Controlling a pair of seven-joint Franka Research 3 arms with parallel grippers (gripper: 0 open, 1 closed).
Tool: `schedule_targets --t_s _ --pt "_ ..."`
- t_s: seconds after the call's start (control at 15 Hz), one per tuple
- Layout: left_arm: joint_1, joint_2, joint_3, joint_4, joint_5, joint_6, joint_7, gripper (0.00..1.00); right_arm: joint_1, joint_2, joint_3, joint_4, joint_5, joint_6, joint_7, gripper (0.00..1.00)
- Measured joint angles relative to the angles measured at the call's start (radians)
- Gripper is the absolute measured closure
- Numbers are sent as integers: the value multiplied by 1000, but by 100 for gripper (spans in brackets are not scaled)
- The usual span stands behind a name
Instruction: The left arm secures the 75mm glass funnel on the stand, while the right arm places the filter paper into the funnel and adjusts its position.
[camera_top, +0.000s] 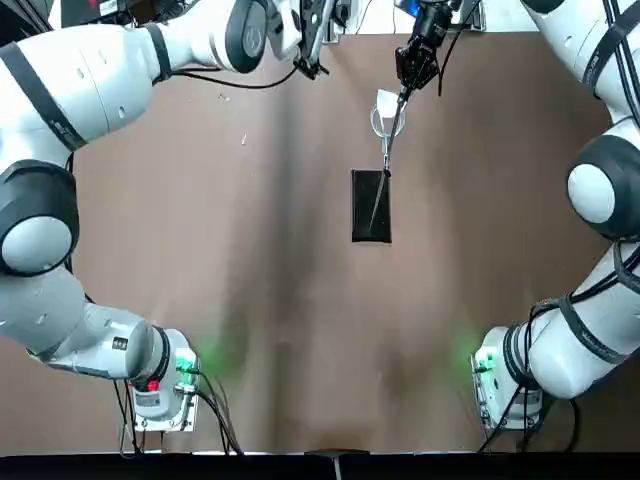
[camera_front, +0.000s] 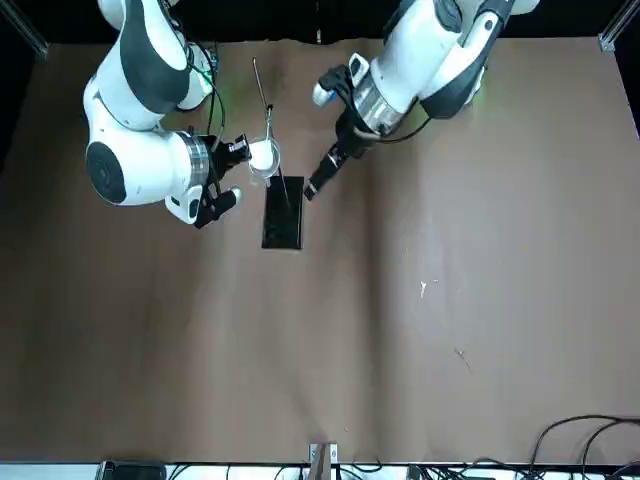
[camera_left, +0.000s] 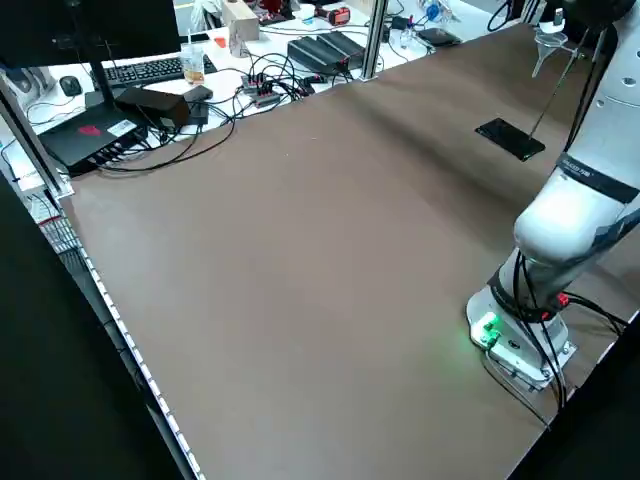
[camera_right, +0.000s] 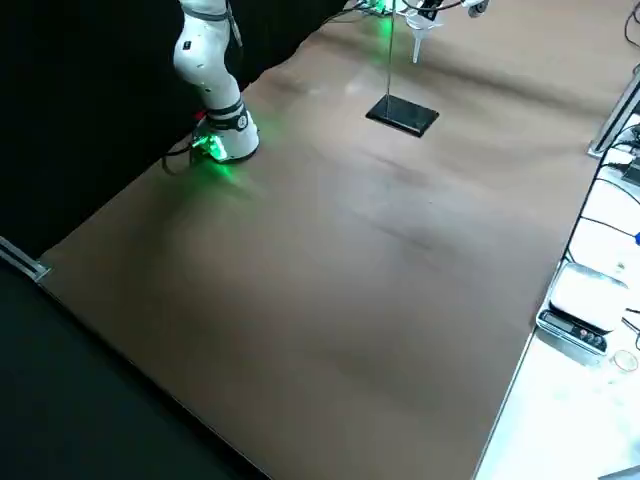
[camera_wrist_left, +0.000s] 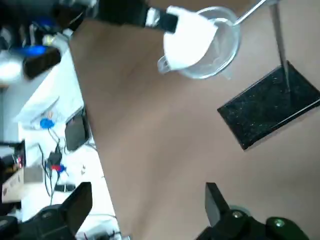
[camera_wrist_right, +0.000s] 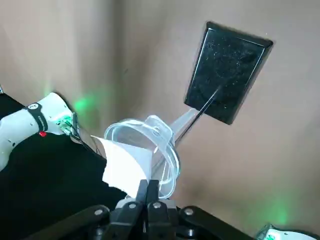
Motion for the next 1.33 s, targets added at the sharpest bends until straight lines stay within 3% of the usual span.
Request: schedule_targets --t_s 0.13,0.47,0.73,0.93,1.2,1.33 --pt "26 6 3 4 0 0 -152 0 0 0 -1 1 0 0 0 92" --pt "55 9 21 9 0 0 -429 0 0 0 -1 1 0 0 0 48" --pt "86 9 28 17 1 -20 -615 0 -6 0 -12 2 0 -1 -1 47" --pt "92 0 40 24 11 -59 -749 0 -70 0 -22 4 -7 0 -52 47" --pt "109 -22 47 25 134 -102 -974 0 -194 -1 -28 5 -104 -2 -118 48" --pt "117 -26 48 30 209 -141 -1122 0 -236 -5 -29 7 -166 -2 -142 57"
